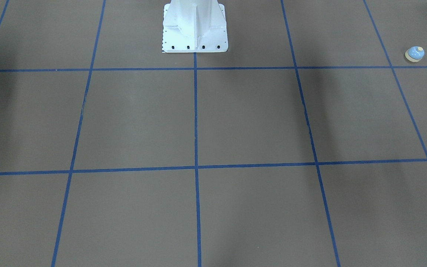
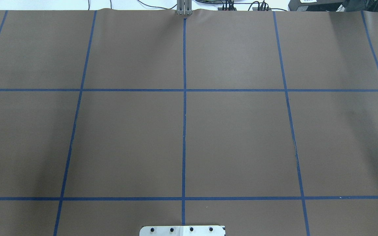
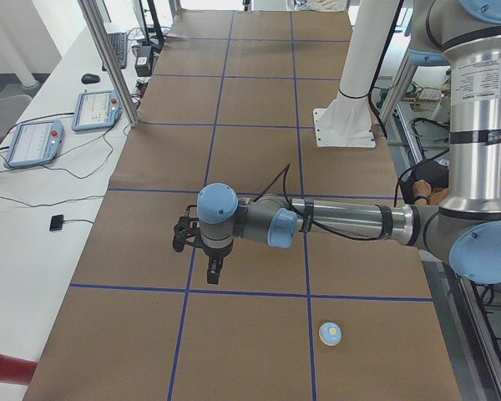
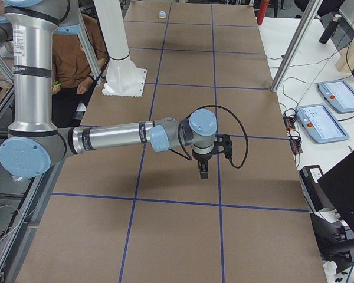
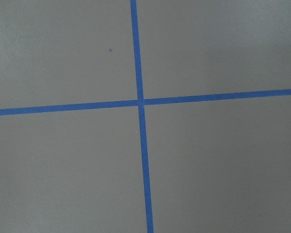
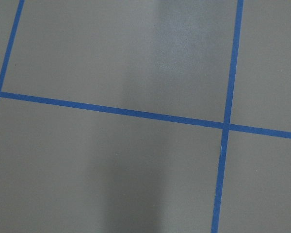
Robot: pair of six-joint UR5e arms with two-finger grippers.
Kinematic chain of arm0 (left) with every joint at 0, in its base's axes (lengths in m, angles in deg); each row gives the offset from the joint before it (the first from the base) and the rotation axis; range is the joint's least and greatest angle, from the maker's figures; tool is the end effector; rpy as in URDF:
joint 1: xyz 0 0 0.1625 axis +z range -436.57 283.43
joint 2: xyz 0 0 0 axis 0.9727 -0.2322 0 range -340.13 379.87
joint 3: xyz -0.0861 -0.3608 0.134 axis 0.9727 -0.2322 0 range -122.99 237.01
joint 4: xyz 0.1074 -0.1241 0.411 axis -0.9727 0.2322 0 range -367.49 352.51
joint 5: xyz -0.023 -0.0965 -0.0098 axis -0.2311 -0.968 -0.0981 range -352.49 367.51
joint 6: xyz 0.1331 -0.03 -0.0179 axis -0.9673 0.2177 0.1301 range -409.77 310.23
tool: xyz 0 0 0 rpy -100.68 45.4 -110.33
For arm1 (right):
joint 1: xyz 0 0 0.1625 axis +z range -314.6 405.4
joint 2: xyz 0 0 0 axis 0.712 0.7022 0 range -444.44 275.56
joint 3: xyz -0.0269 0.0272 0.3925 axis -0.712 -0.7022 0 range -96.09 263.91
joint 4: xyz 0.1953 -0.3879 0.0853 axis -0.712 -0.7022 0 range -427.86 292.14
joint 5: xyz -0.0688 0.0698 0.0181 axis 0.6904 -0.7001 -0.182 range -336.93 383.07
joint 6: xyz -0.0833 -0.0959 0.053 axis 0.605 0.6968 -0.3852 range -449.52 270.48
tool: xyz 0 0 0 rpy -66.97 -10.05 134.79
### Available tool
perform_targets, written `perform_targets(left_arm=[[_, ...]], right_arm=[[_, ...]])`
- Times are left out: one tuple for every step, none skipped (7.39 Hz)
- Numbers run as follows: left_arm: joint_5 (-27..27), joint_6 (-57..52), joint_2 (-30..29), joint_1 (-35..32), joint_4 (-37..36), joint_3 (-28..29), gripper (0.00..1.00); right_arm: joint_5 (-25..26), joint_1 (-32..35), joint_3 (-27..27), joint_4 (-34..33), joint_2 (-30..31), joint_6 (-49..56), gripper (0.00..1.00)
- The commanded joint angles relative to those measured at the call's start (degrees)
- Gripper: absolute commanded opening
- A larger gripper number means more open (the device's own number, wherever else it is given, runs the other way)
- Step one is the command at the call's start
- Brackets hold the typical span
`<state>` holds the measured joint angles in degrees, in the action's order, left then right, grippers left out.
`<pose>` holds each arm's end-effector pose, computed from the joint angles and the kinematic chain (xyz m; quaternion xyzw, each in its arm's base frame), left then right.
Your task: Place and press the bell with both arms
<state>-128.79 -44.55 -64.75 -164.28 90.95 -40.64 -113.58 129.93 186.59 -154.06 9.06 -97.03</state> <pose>-0.0138 -0.5013 0.6133 0.0599 0.3962 0.0133 0.9161 -0.0155 -0.5118 0.5584 0.0587 -0.4026 -0.0286 0.9131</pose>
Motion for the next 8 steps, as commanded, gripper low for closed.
perform_targets(left_arm=[[2.86, -0.21, 0.5, 0.16, 3.13, 0.18, 1.0], [2.54, 0.22, 1.03, 0.42, 4.21, 0.09, 1.0], [2.53, 0.49, 3.12, 0.34, 6.31, -0.17, 1.0], [2.53, 0.32, 5.32, 0.43, 10.24, 0.44, 1.0], [2.45, 0.58, 6.04, 0.43, 11.5, 0.88, 1.0], [2.53, 0.49, 6.48, 0.43, 11.51, 0.88, 1.0], [2.79, 0.49, 6.48, 0.43, 11.34, 0.97, 1.0], [2.97, 0.58, 6.48, 0.43, 11.25, 2.1, 1.0]], right_arm=[[1.28, 0.37, -0.03, -2.29, -0.33, 2.22, 1.0], [1.29, 0.38, 0.06, -2.3, -0.15, 2.24, 1.0], [1.29, 0.38, -0.03, -2.21, -0.06, 2.15, 1.0], [1.38, 0.29, -0.03, -1.6, 0.28, 1.89, 1.0], [1.29, 0.29, 0.06, -1.51, 0.64, 1.97, 1.0], [1.29, 0.29, -0.03, -1.51, 0.73, 1.97, 1.0], [1.2, 0.29, -0.03, -1.42, 0.81, 1.8, 1.0], [1.12, 0.29, -0.03, -1.33, 0.99, 1.71, 1.0]])
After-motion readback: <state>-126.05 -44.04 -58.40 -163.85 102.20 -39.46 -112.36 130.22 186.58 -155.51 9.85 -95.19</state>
